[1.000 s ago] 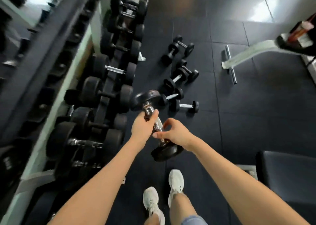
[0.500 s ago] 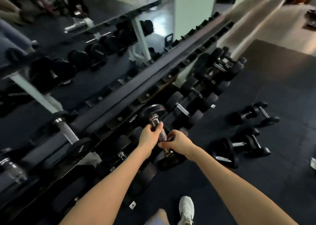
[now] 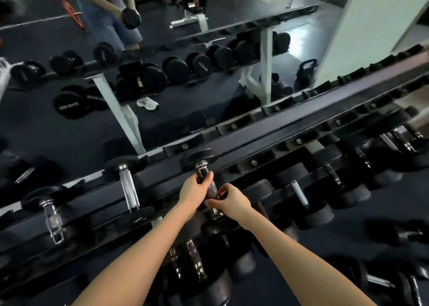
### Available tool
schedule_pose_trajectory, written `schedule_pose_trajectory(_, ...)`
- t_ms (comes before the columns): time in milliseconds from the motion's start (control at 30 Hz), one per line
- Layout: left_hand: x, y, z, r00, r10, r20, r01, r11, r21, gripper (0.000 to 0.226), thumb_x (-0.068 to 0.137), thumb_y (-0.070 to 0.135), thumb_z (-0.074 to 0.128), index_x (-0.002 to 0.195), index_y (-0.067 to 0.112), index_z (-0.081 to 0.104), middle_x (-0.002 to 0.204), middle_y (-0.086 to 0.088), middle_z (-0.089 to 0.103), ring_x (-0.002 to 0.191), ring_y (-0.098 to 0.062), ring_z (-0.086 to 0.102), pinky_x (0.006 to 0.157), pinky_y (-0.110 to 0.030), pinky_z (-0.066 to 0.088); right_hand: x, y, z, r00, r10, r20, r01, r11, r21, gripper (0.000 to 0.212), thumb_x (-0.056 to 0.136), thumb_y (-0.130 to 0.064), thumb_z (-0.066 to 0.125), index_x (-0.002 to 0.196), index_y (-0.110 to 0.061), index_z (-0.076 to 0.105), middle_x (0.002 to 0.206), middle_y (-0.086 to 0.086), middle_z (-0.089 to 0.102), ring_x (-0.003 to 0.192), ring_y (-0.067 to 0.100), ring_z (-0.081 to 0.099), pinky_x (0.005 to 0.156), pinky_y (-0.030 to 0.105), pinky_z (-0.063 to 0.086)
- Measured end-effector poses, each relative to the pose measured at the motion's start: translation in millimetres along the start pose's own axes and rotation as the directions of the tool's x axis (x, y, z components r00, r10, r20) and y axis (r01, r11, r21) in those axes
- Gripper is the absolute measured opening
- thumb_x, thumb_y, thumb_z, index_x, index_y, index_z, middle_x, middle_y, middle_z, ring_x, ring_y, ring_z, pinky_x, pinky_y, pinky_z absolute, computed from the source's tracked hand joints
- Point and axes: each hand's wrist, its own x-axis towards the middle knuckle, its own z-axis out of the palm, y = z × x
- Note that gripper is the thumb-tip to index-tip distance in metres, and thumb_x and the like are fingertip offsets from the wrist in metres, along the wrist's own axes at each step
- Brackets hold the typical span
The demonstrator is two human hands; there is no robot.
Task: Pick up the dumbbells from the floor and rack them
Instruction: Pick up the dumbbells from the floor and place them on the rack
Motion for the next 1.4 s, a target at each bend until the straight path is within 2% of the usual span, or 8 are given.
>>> schedule_pose_trajectory(267, 107, -9, -30, 0.997, -0.074, -0.019, 0.075, 0.996, 0.039, 0.042, 0.089, 0.048, 0.052, 0.109, 0.014, 0.063, 0.109, -0.007, 0.068, 0.105, -0.025, 0.062, 0.097, -0.041, 0.047, 100, -41, 28, 0.999, 0.017, 0.028, -0.015, 0.998, -0.065, 0.045, 0.071, -0.054, 0.071, 0.092, -0.020, 0.049, 0.085, -0.008, 0.060, 0.081, 0.016, 0.056, 0.073, 0.032, 0.042)
schedule_pose_trajectory(433, 153, -20, -33, 0.994, -0.104, -0.013, 0.105, 0.992, 0.071, 0.042, 0.089, 0.047, 0.052, 0.112, 0.014, 0.063, 0.114, -0.006, 0.068, 0.109, -0.026, 0.061, 0.098, -0.041, 0.046, 143, -50, 41, 0.998, 0.044, 0.036, -0.041, 0.995, -0.093, 0.043, 0.074, -0.053, 0.069, 0.086, -0.021, 0.043, 0.081, -0.008, 0.057, 0.078, 0.017, 0.054, 0.068, 0.030, 0.038)
schedule_pose_trajectory(733, 172, -35, -24, 0.990, -0.138, -0.008, 0.138, 0.990, -0.018, 0.041, 0.089, 0.046, 0.054, 0.112, 0.014, 0.062, 0.113, -0.007, 0.066, 0.109, -0.025, 0.061, 0.099, -0.040, 0.046, 164, -44, 42, 0.996, 0.069, 0.057, -0.059, 0.986, -0.155, 0.044, 0.071, -0.055, 0.071, 0.091, -0.023, 0.049, 0.086, -0.008, 0.059, 0.084, 0.017, 0.060, 0.067, 0.030, 0.041)
schedule_pose_trajectory(933, 170, -27, -22, 0.987, -0.157, 0.023, 0.156, 0.986, 0.055, 0.047, 0.090, 0.044, 0.052, 0.120, 0.008, 0.057, 0.120, -0.011, 0.063, 0.114, -0.030, 0.058, 0.097, -0.037, 0.044, 158, -48, 37, 0.998, 0.060, 0.035, -0.052, 0.980, -0.194, 0.044, 0.075, -0.056, 0.067, 0.098, -0.021, 0.052, 0.101, -0.004, 0.065, 0.091, 0.017, 0.061, 0.070, 0.029, 0.043)
schedule_pose_trajectory(1067, 156, -17, -27, 0.994, -0.098, -0.056, 0.111, 0.951, 0.289, 0.053, 0.091, 0.046, 0.048, 0.122, 0.003, 0.053, 0.119, -0.016, 0.063, 0.113, -0.034, 0.058, 0.091, -0.037, 0.044, 133, -41, 24, 0.996, 0.023, -0.085, -0.035, 0.990, -0.134, 0.052, 0.080, -0.055, 0.065, 0.117, -0.021, 0.054, 0.110, -0.006, 0.065, 0.103, 0.016, 0.061, 0.083, 0.029, 0.046)
schedule_pose_trajectory(1133, 141, -11, -30, 0.991, -0.020, -0.129, 0.070, 0.917, 0.394, 0.052, 0.092, 0.047, 0.046, 0.122, 0.005, 0.050, 0.114, -0.013, 0.066, 0.107, -0.032, 0.060, 0.082, -0.036, 0.044, 116, -30, 14, 0.988, 0.026, -0.153, -0.037, 0.997, -0.068, 0.051, 0.080, -0.055, 0.065, 0.118, -0.023, 0.055, 0.112, -0.008, 0.065, 0.104, 0.014, 0.060, 0.086, 0.028, 0.045)
schedule_pose_trajectory(1233, 117, 5, -26, 0.974, 0.090, -0.206, 0.006, 0.905, 0.425, 0.048, 0.091, 0.043, 0.049, 0.121, 0.006, 0.050, 0.109, -0.009, 0.066, 0.102, -0.032, 0.062, 0.081, -0.038, 0.045, 88, -4, -4, 0.973, 0.076, -0.219, -0.076, 0.997, 0.012, 0.047, 0.081, -0.056, 0.063, 0.114, -0.023, 0.057, 0.109, -0.009, 0.066, 0.102, 0.012, 0.061, 0.086, 0.028, 0.047)
schedule_pose_trajectory(1400, 72, 44, 36, 0.981, 0.189, -0.035, -0.157, 0.892, 0.424, 0.038, 0.092, 0.038, 0.050, 0.116, 0.008, 0.054, 0.108, -0.006, 0.066, 0.102, -0.029, 0.060, 0.077, -0.031, 0.038, 19, 69, -41, 0.940, 0.205, -0.272, -0.168, 0.974, 0.155, 0.044, 0.082, -0.055, 0.062, 0.112, -0.023, 0.059, 0.105, -0.011, 0.067, 0.098, 0.010, 0.063, 0.087, 0.031, 0.051)
